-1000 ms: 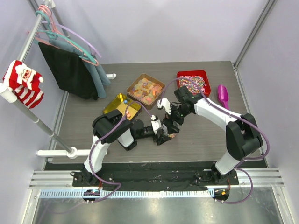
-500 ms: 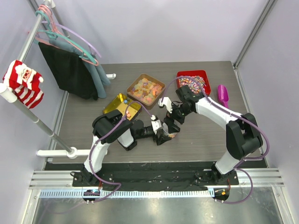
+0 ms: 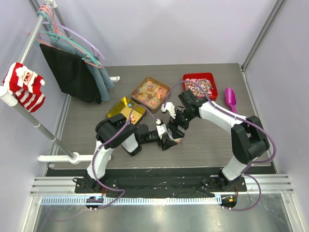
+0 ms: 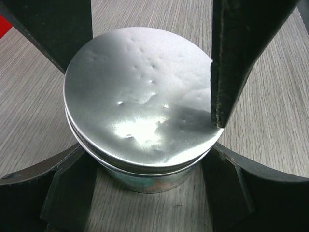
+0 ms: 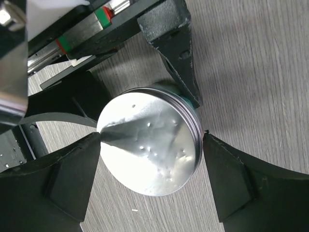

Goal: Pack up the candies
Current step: Screw the bottle lid onto the packing bottle.

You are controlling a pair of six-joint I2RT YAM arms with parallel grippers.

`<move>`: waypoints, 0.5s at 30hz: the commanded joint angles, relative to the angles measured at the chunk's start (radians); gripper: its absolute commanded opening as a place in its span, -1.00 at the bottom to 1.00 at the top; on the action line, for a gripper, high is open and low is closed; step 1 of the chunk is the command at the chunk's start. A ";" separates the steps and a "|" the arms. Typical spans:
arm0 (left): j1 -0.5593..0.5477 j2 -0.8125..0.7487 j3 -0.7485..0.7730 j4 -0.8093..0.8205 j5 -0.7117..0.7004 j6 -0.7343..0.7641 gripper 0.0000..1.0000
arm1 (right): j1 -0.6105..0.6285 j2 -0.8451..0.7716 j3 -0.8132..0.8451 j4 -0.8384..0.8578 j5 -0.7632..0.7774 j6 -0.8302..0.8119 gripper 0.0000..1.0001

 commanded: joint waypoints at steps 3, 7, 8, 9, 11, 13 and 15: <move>-0.008 0.026 -0.007 0.110 -0.011 0.054 0.47 | -0.014 -0.029 0.030 0.050 0.027 0.009 0.79; -0.008 0.027 -0.007 0.110 -0.010 0.054 0.47 | -0.050 -0.041 0.031 0.058 0.010 0.026 0.79; -0.007 0.027 -0.007 0.110 -0.008 0.054 0.47 | -0.053 -0.050 0.030 0.070 0.010 0.029 0.79; -0.007 0.027 -0.007 0.110 -0.008 0.054 0.48 | -0.058 -0.053 0.027 0.076 0.011 0.032 0.79; -0.007 0.027 -0.006 0.110 -0.008 0.054 0.48 | -0.061 -0.061 0.019 0.116 0.023 0.055 0.79; -0.008 0.027 -0.006 0.110 -0.008 0.054 0.47 | -0.061 -0.064 0.007 0.142 0.054 0.075 0.75; -0.007 0.027 -0.006 0.110 -0.008 0.054 0.47 | -0.061 -0.052 -0.001 0.176 0.079 0.097 0.70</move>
